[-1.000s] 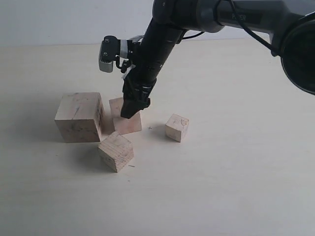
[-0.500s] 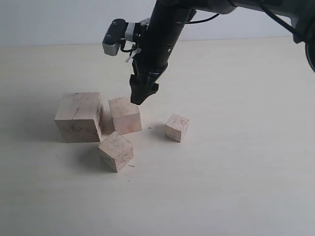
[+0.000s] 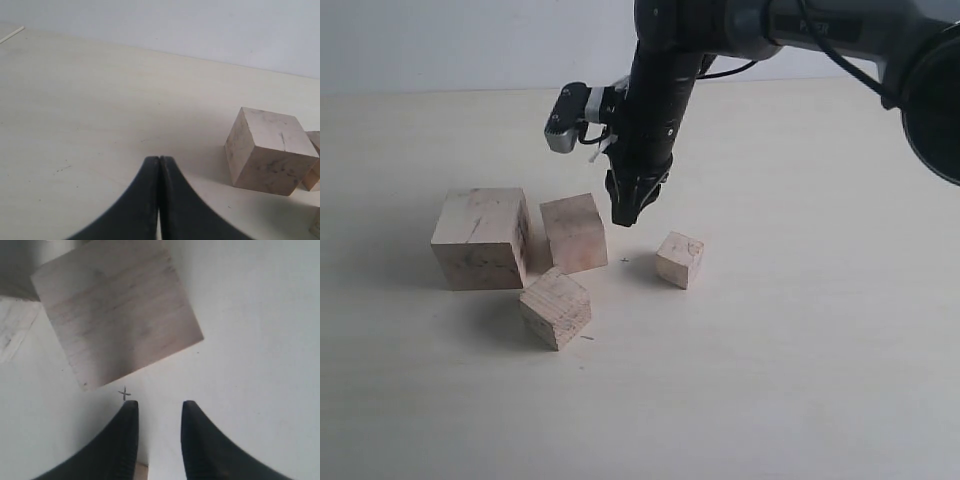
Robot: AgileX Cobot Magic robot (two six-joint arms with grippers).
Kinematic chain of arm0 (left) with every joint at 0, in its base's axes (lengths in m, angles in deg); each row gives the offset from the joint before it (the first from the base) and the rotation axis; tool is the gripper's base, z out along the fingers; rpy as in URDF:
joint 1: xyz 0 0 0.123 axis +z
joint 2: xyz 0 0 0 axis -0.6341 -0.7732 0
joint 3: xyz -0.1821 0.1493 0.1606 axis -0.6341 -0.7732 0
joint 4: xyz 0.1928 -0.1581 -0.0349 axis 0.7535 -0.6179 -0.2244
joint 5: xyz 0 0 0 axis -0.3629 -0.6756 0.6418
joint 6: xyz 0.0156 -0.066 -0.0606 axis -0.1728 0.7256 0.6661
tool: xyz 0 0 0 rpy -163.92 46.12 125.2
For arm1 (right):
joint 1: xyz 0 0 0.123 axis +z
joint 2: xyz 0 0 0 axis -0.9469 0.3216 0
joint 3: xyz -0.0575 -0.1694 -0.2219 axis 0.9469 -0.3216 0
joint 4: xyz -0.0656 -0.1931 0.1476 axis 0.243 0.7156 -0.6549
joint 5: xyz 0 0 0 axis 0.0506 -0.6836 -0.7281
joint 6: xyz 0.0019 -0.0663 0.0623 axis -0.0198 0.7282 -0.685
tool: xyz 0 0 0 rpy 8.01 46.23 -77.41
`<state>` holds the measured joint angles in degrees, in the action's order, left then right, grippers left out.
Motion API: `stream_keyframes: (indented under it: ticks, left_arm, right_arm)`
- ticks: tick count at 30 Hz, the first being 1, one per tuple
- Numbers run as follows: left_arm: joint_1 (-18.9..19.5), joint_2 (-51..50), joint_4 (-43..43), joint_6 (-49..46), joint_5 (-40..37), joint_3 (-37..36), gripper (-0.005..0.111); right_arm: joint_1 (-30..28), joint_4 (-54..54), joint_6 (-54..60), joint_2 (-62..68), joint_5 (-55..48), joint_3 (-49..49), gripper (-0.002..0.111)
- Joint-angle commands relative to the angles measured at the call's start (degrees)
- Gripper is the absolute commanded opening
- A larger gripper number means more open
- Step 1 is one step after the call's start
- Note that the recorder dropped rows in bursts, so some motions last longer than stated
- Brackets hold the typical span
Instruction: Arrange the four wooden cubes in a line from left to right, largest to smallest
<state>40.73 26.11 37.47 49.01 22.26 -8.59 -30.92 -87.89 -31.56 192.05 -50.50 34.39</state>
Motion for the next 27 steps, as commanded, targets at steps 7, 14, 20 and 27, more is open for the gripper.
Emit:
stream_keyframes:
  ticks: [7,14,20,27]
  left_arm:
    - [-0.36,0.39,0.08,0.19,0.42,0.05,0.000]
    - [-0.36,0.39,0.08,0.19,0.42,0.05,0.000]
    - [-0.36,0.39,0.08,0.19,0.42,0.05,0.000]
    - [-0.36,0.39,0.08,0.19,0.42,0.05,0.000]
  right_arm:
    - [-0.14,-7.44,2.01,2.05,1.59,-0.10,0.029]
    - [-0.14,-9.58,2.01,2.05,2.22,-0.10,0.029]
    - [-0.14,-11.88,3.31,2.05,2.22,-0.10,0.029]
    - [-0.14,-11.88,3.54,2.05,4.05,-0.10,0.029]
